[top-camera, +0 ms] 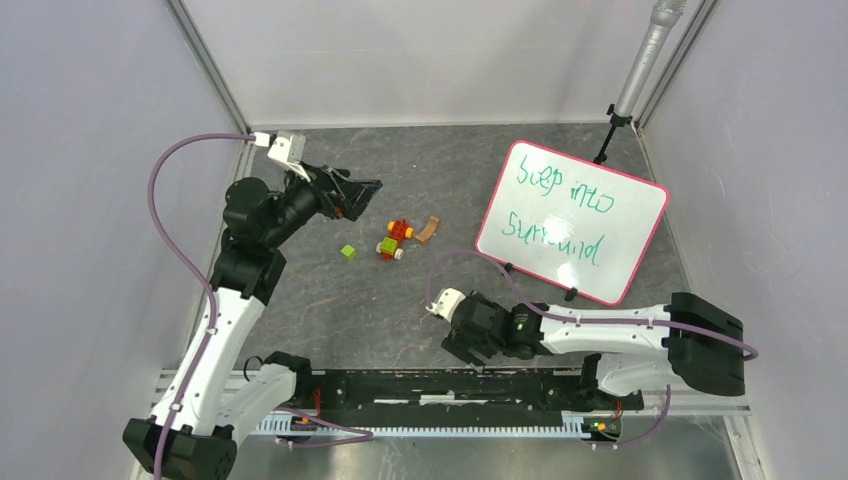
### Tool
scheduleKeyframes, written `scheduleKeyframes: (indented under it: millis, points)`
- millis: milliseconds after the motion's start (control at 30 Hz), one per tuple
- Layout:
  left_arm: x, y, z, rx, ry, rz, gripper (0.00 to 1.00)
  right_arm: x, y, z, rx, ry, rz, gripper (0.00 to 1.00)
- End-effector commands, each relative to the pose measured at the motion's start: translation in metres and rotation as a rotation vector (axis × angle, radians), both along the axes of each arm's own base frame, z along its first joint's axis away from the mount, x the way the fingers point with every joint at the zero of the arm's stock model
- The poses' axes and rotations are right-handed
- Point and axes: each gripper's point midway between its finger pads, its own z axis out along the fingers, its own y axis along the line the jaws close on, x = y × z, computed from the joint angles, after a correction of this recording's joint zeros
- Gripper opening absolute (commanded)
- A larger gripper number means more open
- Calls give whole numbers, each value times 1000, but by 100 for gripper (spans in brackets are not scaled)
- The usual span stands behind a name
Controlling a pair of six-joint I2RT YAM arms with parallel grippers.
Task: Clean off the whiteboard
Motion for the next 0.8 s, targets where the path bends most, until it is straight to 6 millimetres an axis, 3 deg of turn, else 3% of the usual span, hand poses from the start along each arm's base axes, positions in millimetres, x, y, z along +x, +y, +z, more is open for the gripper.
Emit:
scheduleKeyframes:
  millis: [0, 200, 433, 633, 767]
  points:
    - [-2, 0, 11, -9, -22, -1, 100, 7, 4, 8, -15, -55, -60, 90]
    - [-2, 0, 10, -12, -19, -2, 100, 12, -1, 9, -86, -99, -57, 80]
    - [4, -2, 0, 10, 25, -6, 100, 16, 1, 15, -56, -133, -75, 76]
    - [5, -2, 0, 18, 34, -5, 100, 13, -6, 6, -111, -124, -60, 69]
    - [3, -3, 1, 15, 35, -13, 100, 11, -1, 5, -80, -111, -50, 67]
